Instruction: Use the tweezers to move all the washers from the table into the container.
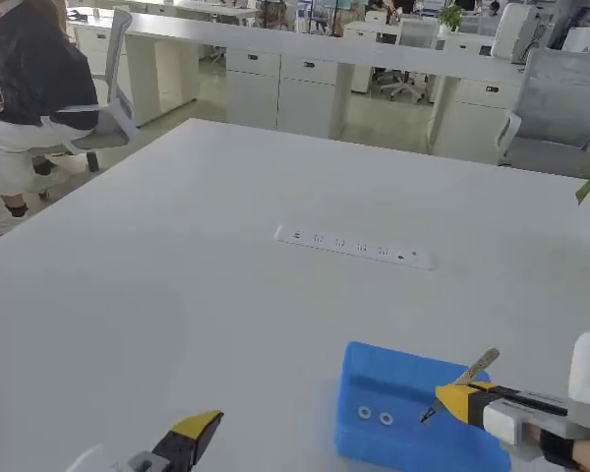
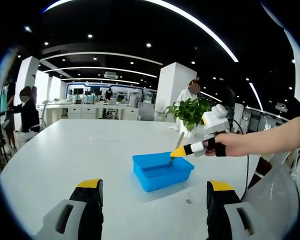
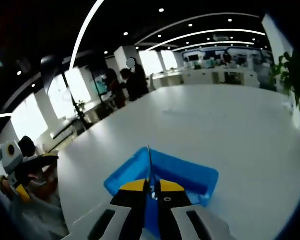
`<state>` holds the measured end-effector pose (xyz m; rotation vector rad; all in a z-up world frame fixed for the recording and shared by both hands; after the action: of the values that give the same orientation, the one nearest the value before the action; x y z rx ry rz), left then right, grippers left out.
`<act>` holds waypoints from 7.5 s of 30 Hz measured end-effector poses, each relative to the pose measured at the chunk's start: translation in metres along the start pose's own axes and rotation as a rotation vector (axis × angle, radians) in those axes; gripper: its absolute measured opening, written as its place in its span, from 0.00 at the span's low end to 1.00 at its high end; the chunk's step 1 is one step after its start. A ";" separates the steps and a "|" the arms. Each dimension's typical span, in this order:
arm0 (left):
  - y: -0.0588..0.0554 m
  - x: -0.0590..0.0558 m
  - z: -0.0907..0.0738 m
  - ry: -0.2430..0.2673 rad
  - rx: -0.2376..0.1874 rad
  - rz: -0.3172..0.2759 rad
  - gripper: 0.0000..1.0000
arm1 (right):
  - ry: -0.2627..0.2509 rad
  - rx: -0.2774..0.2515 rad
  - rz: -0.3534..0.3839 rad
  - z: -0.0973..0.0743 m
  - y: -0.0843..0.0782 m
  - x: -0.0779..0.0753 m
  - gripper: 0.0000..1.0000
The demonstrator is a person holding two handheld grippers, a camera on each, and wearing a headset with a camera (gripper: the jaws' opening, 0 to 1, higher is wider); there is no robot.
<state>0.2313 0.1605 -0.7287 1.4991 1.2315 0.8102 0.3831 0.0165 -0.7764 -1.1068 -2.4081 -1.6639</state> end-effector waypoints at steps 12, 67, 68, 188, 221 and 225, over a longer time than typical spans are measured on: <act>-0.001 0.000 0.000 0.003 0.002 -0.001 0.87 | 0.000 0.074 -0.001 0.020 -0.011 -0.008 0.04; -0.001 -0.001 -0.001 -0.004 0.005 0.002 0.87 | 0.069 0.037 -0.277 -0.029 0.000 0.052 0.01; -0.001 -0.001 -0.001 -0.004 0.005 0.002 0.87 | 0.080 0.058 -0.296 -0.031 -0.004 0.057 0.01; -0.020 -0.092 0.008 -0.615 0.172 0.449 0.00 | 0.443 0.512 -0.613 -0.016 -0.120 0.130 0.03; -0.036 -0.050 -0.012 -0.270 0.141 0.082 0.61 | 0.261 0.387 -0.290 -0.027 -0.097 0.079 0.05; -0.035 -0.050 -0.011 -0.277 0.140 0.047 0.61 | 0.262 0.379 -0.285 -0.025 -0.096 0.079 0.05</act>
<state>0.1974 0.1154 -0.7545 1.6956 1.0651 0.5327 0.2619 0.0214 -0.8129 -0.4818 -2.6359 -1.2281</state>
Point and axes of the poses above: the centre of the closed fingertips' face, and the gripper's own axes: z roughly forward along the fingers, x roughly to its left, y roughly out of its top, the point moved 2 cm from there along -z, roughly backward along the fingers, and after that the axes turned 11 degrees about y, right-handed, at the moved point
